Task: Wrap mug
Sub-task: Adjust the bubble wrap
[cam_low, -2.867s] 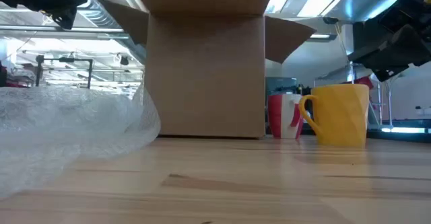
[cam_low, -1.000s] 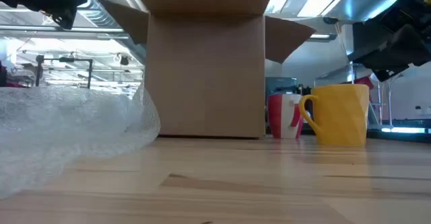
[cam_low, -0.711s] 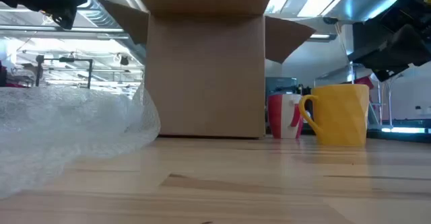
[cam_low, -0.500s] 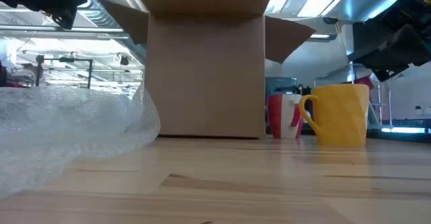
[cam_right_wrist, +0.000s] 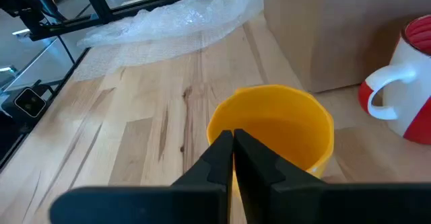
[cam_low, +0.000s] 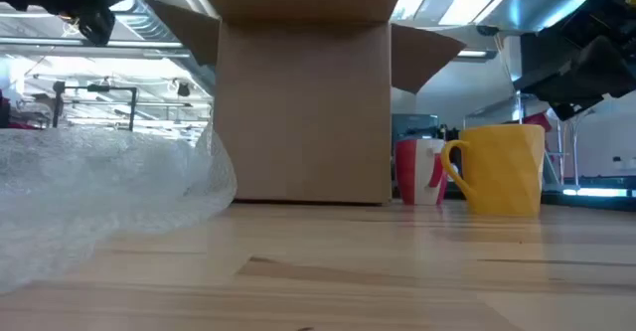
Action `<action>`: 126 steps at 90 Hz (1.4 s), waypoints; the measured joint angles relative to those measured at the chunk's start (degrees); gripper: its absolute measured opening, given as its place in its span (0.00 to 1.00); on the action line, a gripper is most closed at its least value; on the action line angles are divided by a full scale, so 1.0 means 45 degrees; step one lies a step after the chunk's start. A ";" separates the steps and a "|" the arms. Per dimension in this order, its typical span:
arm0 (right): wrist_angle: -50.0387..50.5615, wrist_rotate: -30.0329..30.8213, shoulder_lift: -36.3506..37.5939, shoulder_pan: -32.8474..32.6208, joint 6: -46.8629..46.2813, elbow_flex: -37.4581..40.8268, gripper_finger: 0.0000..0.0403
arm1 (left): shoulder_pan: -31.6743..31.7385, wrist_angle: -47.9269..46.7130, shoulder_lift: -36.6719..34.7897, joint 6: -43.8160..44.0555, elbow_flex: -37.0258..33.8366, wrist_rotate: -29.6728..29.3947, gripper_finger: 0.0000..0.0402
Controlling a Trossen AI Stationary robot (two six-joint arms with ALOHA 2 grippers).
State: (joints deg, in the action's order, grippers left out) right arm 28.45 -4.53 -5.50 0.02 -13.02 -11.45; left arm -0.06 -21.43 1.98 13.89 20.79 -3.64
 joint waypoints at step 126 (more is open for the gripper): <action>0.0004 0.0004 0.0000 -0.0001 0.0001 -0.0007 0.00 | -0.3536 -0.3779 1.3563 0.3338 0.5916 -0.0807 0.00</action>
State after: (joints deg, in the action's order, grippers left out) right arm 28.47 -4.51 -5.50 0.01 -13.02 -11.49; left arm -15.97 -38.43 63.01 28.91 47.41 -7.27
